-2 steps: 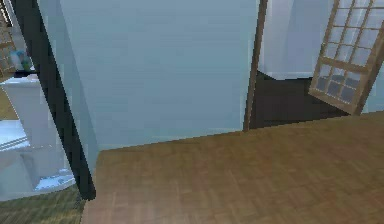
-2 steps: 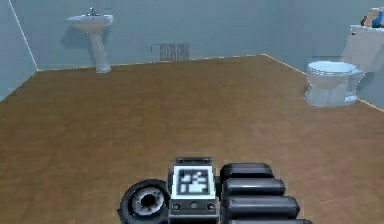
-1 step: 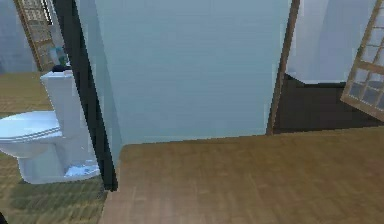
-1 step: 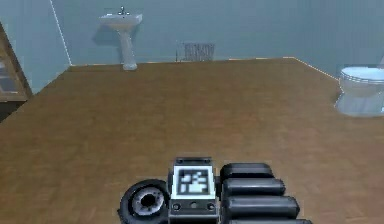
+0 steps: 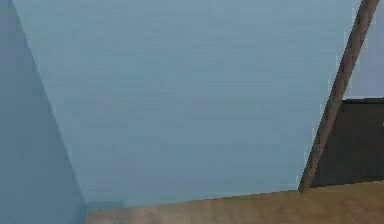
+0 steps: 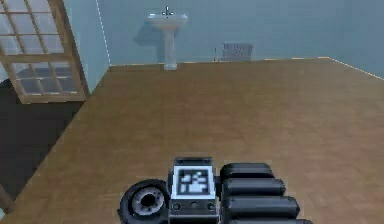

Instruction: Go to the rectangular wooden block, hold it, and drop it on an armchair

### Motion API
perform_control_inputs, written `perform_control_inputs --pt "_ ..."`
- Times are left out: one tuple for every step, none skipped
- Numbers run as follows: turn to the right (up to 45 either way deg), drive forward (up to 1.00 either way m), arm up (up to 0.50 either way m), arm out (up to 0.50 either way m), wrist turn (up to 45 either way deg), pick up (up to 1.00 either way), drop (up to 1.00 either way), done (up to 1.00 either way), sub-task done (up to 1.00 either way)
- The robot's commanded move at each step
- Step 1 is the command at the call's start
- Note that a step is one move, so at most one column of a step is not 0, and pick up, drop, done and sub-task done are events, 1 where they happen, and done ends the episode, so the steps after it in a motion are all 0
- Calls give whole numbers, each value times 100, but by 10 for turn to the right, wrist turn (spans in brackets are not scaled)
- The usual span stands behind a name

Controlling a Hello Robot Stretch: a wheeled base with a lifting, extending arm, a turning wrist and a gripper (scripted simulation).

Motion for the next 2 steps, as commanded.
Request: perform_control_inputs --pt "-450 0 0 0 0 0 0 0 0" --pt "-450 0 0 0 0 0 0 0 0"
